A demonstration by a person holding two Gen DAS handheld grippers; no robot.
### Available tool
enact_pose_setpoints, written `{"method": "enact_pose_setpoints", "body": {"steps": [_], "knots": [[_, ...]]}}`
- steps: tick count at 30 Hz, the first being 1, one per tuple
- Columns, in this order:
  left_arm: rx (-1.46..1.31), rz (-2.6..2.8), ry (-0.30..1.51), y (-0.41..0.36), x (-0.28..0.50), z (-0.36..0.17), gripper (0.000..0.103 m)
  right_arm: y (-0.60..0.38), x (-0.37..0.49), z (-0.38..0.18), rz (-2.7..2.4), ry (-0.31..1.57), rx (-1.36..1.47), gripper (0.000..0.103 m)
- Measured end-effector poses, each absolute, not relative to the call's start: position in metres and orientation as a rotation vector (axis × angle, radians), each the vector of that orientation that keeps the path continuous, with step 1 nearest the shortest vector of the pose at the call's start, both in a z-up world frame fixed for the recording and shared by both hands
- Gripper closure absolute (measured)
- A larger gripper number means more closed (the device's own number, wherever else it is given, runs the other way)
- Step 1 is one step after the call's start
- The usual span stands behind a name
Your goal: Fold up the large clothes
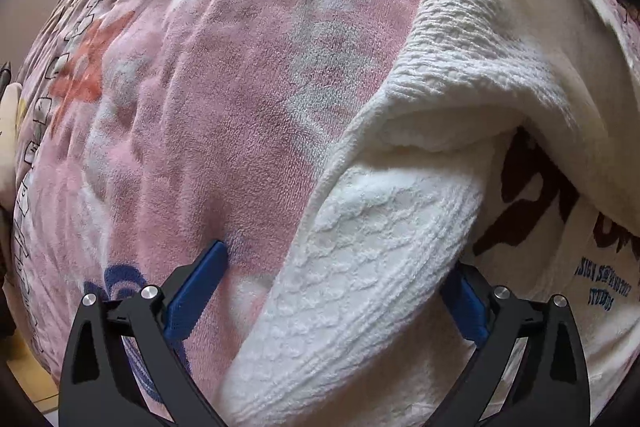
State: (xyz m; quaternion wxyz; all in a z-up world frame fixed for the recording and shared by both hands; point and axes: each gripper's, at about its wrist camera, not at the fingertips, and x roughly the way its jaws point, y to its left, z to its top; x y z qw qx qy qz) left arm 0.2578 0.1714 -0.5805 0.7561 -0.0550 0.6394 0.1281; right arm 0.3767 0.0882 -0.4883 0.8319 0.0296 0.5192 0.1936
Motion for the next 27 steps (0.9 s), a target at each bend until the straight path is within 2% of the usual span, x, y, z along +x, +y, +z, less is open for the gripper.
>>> {"method": "enact_pose_setpoints", "body": {"steps": [7,13,14,16,17,18,23,27], "knots": [[-0.122,0.288,1.395,0.171,0.255,-0.588,0.007,0.116,0.374,-0.496,0.437,1.113,0.023,0.090],[-0.133,0.270,1.372,0.173,0.253,-0.600,0.007,0.123,0.381,-0.525,0.372,1.173,-0.029,0.089],[-0.140,0.259,1.370,0.174,0.252,-0.601,0.007,0.126,0.382,-0.527,0.366,1.177,-0.036,0.086],[-0.123,0.237,1.361,0.175,0.250,-0.600,0.007,0.130,0.383,-0.528,0.379,1.197,-0.017,0.071],[-0.098,0.224,1.351,0.176,0.250,-0.597,0.007,0.132,0.383,-0.527,0.404,1.213,0.014,0.050],[-0.060,0.210,1.342,0.175,0.249,-0.594,0.007,0.134,0.382,-0.525,0.423,1.221,0.032,0.035],[-0.041,0.113,1.416,0.192,0.247,-0.593,0.007,0.144,0.387,-0.498,0.412,1.281,0.012,0.033],[0.045,0.038,1.403,0.212,0.250,-0.575,0.007,0.119,0.398,-0.439,0.454,1.209,0.126,0.033]]}}
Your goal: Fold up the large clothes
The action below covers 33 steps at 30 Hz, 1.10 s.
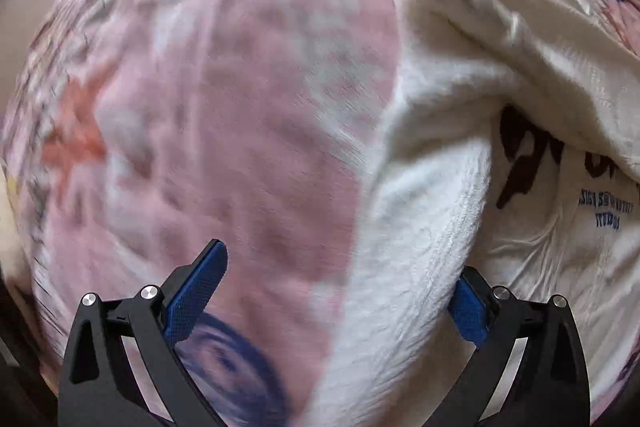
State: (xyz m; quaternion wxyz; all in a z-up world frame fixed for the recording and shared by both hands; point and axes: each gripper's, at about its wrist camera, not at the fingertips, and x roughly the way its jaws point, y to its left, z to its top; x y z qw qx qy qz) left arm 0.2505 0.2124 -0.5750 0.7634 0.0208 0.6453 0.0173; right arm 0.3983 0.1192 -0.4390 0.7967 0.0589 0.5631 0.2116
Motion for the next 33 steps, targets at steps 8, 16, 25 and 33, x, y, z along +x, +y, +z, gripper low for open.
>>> {"method": "enact_pose_setpoints", "body": {"steps": [8,16,25,33], "knots": [[0.067,-0.102,1.338,0.217,0.270,-0.525,0.008,-0.080,0.321,-0.353,0.127,1.020,0.499,0.026],[-0.258,-0.035,1.189,0.212,0.340,-0.448,0.008,-0.227,0.282,-0.405,-0.188,1.124,0.441,0.026],[-0.416,0.056,1.261,0.095,0.433,-0.486,0.008,-0.278,0.379,-0.472,0.025,1.142,0.562,0.062],[-0.059,0.368,1.452,0.095,0.399,-0.560,0.007,-0.291,0.423,-0.533,-0.060,1.301,0.438,0.071]]}}
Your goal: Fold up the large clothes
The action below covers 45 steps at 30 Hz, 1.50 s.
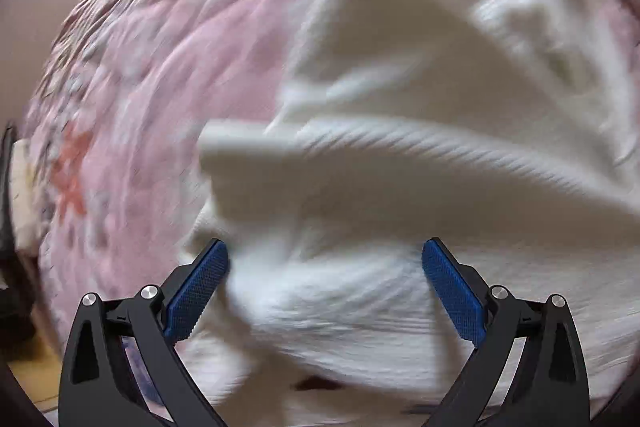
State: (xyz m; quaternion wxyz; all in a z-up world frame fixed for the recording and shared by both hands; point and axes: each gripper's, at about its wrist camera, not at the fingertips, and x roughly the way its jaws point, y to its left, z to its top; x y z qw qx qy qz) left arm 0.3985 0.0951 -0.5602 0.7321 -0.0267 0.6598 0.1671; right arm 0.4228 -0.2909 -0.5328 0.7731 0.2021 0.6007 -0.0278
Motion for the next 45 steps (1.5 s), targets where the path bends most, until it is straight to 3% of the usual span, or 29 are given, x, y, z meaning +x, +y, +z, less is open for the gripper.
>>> {"method": "enact_pose_setpoints", "body": {"steps": [7,9,14,19,25,32,40,41,42,43,44,45], "knots": [[0.010,0.335,1.489,0.101,0.397,-0.565,0.007,-0.287,0.433,-0.543,-0.068,1.328,0.448,0.069],[-0.050,0.357,1.483,0.105,0.402,-0.552,0.008,-0.285,0.441,-0.527,-0.045,1.303,0.463,0.052],[-0.204,0.325,1.412,0.100,0.421,-0.505,0.008,-0.282,0.482,-0.479,0.050,1.186,0.427,0.034],[-0.271,0.207,1.301,0.059,0.469,-0.466,0.008,-0.264,0.576,-0.466,0.157,1.152,0.356,0.034],[-0.284,0.113,1.269,0.016,0.564,-0.473,0.008,-0.232,0.700,-0.471,0.222,1.193,0.339,0.034],[-0.310,0.041,1.361,-0.013,0.654,-0.515,0.008,-0.198,0.810,-0.495,0.233,1.316,0.364,0.034],[-0.019,-0.027,1.542,-0.056,0.653,-0.589,0.008,-0.168,0.829,-0.545,0.159,1.403,0.182,0.033],[0.017,-0.019,1.523,-0.061,0.651,-0.592,0.007,-0.162,0.829,-0.552,0.177,1.407,0.181,0.034],[0.016,-0.007,1.522,-0.062,0.651,-0.593,0.007,-0.158,0.828,-0.555,0.195,1.402,0.179,0.043],[-0.003,0.007,1.529,-0.062,0.653,-0.596,0.007,-0.152,0.826,-0.559,0.205,1.395,0.148,0.055],[-0.010,0.011,1.535,-0.063,0.654,-0.599,0.006,-0.147,0.825,-0.564,0.188,1.404,0.105,0.077],[-0.014,0.009,1.536,-0.063,0.655,-0.601,0.006,-0.143,0.823,-0.565,0.178,1.402,0.080,0.087]]}}
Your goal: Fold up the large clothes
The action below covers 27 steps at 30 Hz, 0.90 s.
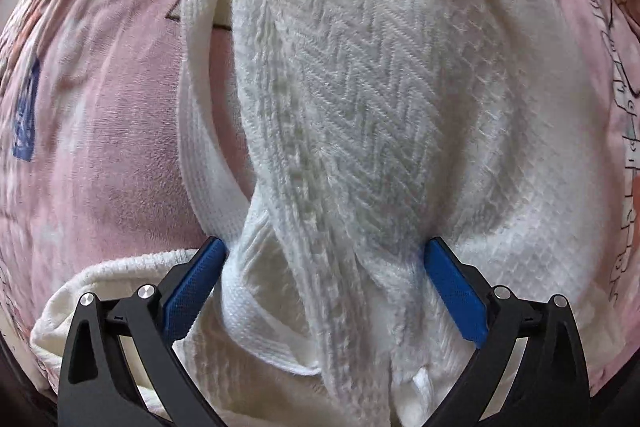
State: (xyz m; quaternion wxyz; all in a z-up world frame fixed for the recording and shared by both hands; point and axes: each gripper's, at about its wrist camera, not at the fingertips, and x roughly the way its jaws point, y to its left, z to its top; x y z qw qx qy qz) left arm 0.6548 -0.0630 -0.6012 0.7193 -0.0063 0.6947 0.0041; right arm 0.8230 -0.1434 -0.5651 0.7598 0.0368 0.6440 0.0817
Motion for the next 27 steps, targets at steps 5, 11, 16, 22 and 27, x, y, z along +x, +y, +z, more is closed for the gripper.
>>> {"method": "enact_pose_setpoints", "body": {"steps": [5,11,16,22,27], "knots": [[-0.007,-0.020,1.511,-0.061,0.652,-0.603,0.006,-0.140,0.807,-0.550,0.170,1.325,0.024,0.099],[0.023,-0.043,1.442,-0.054,0.634,-0.581,0.007,-0.164,0.773,-0.499,0.213,1.210,0.145,0.100],[-0.019,-0.121,1.377,-0.046,0.593,-0.541,0.008,-0.156,0.730,-0.458,0.277,1.107,0.122,0.100],[-0.184,-0.204,1.305,-0.032,0.520,-0.489,0.008,-0.126,0.656,-0.395,0.359,0.936,-0.076,0.100],[-0.273,-0.214,1.329,-0.029,0.465,-0.476,0.008,-0.118,0.570,-0.374,0.488,0.858,-0.212,0.100]]}}
